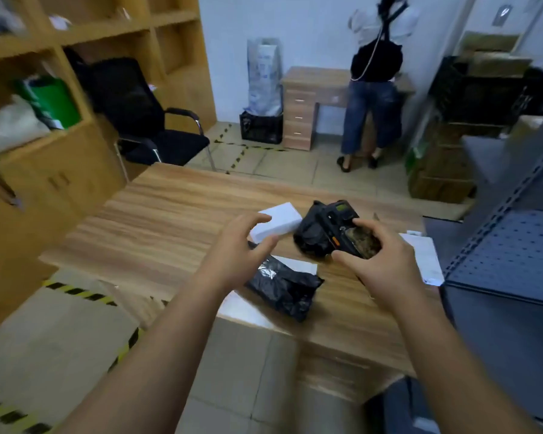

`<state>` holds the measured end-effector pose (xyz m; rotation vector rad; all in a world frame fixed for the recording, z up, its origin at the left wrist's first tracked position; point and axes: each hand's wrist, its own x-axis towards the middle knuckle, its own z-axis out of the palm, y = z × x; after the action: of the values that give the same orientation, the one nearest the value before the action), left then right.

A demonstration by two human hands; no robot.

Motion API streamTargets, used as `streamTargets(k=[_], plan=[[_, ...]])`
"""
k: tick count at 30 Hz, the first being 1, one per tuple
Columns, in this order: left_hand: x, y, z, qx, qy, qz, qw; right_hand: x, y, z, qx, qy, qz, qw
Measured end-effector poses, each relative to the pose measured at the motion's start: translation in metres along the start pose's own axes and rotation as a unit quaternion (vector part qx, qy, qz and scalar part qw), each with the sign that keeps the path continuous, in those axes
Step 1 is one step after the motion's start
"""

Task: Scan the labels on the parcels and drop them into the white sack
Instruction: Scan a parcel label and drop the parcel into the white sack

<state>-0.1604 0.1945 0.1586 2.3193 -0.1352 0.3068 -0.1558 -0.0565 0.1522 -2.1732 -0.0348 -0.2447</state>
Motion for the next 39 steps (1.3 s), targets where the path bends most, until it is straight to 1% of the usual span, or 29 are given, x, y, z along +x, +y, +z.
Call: streamTargets(k=[2,6,9,15,18,22,25,27,30,32,34,36,39], plan=[[0.018,-0.009,0.015,-0.017,-0.023,0.011,1.0,0.006,0.013,0.001,-0.015,0.013,0.023,1.0],[0.052,-0.028,0.046,-0.038,-0.068,0.002,0.997,0.024,0.038,0.003,-0.041,0.035,0.062,0.997],[0.084,-0.04,0.068,-0.027,-0.097,0.008,0.995,0.047,0.058,0.008,-0.041,0.042,0.084,0.995],[0.148,-0.05,0.111,0.0,-0.15,-0.012,0.989,0.107,0.1,0.019,-0.035,0.049,0.125,0.99],[0.176,-0.062,0.131,0.017,-0.161,-0.04,0.986,0.136,0.118,0.023,-0.031,0.037,0.139,0.989],[0.205,-0.089,0.158,0.036,-0.151,-0.057,0.986,0.166,0.138,0.029,-0.039,0.024,0.144,0.988],[0.217,-0.118,0.171,0.069,-0.157,-0.08,0.982,0.176,0.146,0.034,-0.037,0.017,0.158,0.987],[0.224,-0.142,0.175,0.108,-0.163,-0.11,0.974,0.18,0.147,0.039,-0.038,0.008,0.162,0.986],[0.237,-0.178,0.179,0.186,-0.189,-0.159,0.951,0.187,0.148,0.048,-0.046,0.01,0.158,0.986],[0.243,-0.198,0.182,0.244,-0.222,-0.167,0.929,0.19,0.148,0.055,-0.064,0.014,0.154,0.986],[0.247,-0.213,0.184,0.276,-0.253,-0.165,0.912,0.191,0.146,0.06,-0.082,0.025,0.146,0.986],[0.25,-0.223,0.186,0.289,-0.263,-0.164,0.906,0.192,0.143,0.065,-0.091,0.029,0.139,0.986],[0.255,-0.226,0.185,0.303,-0.243,-0.147,0.91,0.195,0.14,0.071,-0.097,0.028,0.141,0.985]])
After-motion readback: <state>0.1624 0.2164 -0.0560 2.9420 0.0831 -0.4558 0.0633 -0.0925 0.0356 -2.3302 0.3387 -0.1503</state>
